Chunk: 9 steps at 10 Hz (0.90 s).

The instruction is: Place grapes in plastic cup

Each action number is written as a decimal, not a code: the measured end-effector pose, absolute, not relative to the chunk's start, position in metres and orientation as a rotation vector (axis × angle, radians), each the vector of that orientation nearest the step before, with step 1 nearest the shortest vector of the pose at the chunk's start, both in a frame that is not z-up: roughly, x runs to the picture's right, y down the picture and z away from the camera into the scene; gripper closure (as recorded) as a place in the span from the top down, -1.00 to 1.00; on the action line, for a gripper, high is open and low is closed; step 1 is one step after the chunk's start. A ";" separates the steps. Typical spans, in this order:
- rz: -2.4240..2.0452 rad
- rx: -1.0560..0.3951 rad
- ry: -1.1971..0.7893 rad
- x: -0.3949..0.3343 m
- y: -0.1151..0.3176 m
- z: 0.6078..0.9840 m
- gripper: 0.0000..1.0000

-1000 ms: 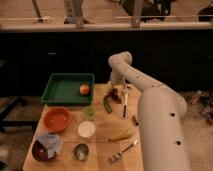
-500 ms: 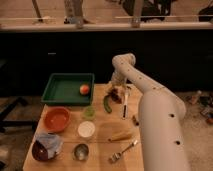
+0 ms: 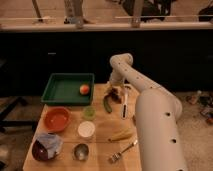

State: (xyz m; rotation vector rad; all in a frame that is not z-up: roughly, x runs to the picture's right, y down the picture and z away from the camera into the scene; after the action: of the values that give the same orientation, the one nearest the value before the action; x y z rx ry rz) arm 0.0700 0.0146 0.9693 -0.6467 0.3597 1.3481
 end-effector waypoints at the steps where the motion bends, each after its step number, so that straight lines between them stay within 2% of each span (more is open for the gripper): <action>1: 1.340 -0.643 0.366 0.067 0.015 0.968 0.60; 9: 1.351 -0.674 0.406 0.058 0.028 0.970 0.60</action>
State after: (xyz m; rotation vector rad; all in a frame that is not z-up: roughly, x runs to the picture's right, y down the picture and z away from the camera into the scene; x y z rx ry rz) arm 0.0581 0.0276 0.9701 -0.6737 0.4062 1.3512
